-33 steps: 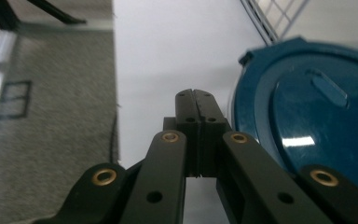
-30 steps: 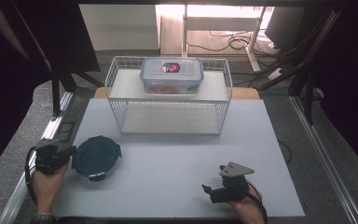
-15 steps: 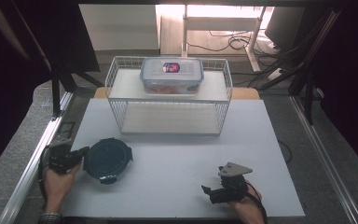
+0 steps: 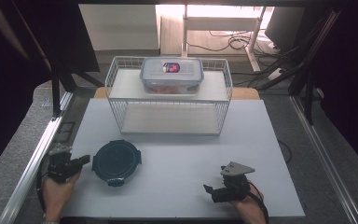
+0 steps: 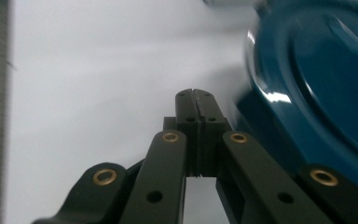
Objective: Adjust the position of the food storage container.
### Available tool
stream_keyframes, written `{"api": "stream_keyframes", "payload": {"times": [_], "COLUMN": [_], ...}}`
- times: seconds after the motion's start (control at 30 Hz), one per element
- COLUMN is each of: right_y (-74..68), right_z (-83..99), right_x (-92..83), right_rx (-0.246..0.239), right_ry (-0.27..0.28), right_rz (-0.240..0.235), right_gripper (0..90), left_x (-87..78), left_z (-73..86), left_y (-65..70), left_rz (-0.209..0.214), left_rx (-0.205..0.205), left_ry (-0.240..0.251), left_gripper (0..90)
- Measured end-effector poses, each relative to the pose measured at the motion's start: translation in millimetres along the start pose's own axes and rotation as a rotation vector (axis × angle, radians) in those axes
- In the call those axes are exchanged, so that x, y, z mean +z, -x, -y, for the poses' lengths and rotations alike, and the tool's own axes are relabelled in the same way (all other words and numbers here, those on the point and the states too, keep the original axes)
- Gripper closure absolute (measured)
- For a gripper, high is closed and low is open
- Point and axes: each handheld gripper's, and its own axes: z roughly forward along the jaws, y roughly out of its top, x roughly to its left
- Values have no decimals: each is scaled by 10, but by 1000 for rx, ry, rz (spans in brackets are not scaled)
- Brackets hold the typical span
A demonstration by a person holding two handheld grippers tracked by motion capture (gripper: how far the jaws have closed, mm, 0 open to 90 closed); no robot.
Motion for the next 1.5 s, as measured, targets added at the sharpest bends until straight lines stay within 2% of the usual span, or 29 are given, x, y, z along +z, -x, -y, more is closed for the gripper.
{"api": "stream_keyframes", "payload": {"times": [0.03, 0.07, 0.1, 0.13, 0.17, 0.3, 0.4, 0.5, 0.77, 0.9, 1.17, 1.4, 1.5], "right_y": [-4, -4, -10, -18, -21, -14, -8, -7, -4, 1, 8, 14, 20], "right_z": [-2, -2, -2, -3, -3, 0, 4, 3, 5, 7, 13, 15, 17], "right_x": [3, 3, 4, 7, 6, 26, 28, 24, 24, 23, 34, 34, 32], "right_rx": [-3, -3, -7, -9, -11, -4, -5, -4, -1, 1, 6, 10, 9], "right_ry": [-2, -2, -4, -5, -8, -11, -15, -13, -15, -18, -27, -29, -31], "right_rz": [1, 1, 3, 5, 3, 3, 5, 7, 8, 9, 11, 12, 15], "right_gripper": [56, 56, 56, 56, 56, 56, 56, 56, 56, 56, 56, 56, 56], "left_x": [31, 31, 61, 90, 100, 139, 181, 236, 426, 504, 604, 704, 740], "left_z": [-16, -16, -27, -26, -32, -48, -77, -104, -186, -216, -250, -258, -267], "left_y": [103, 103, 146, 178, 185, 213, 278, 375, 739, 893, 1095, 1312, 1376], "left_rz": [-38, -38, -58, -78, -74, -26, -14, 22, 118, 149, 192, 246, 254], "left_rx": [31, 31, 55, 62, 56, 47, 48, 45, 110, 132, 147, 196, 198], "left_ry": [-24, -24, -51, -54, -51, -54, -57, -60, -94, -105, -112, -132, -129], "left_gripper": [900, 900, 900, 900, 900, 900, 900, 900, 900, 900, 900, 900, 900]}}
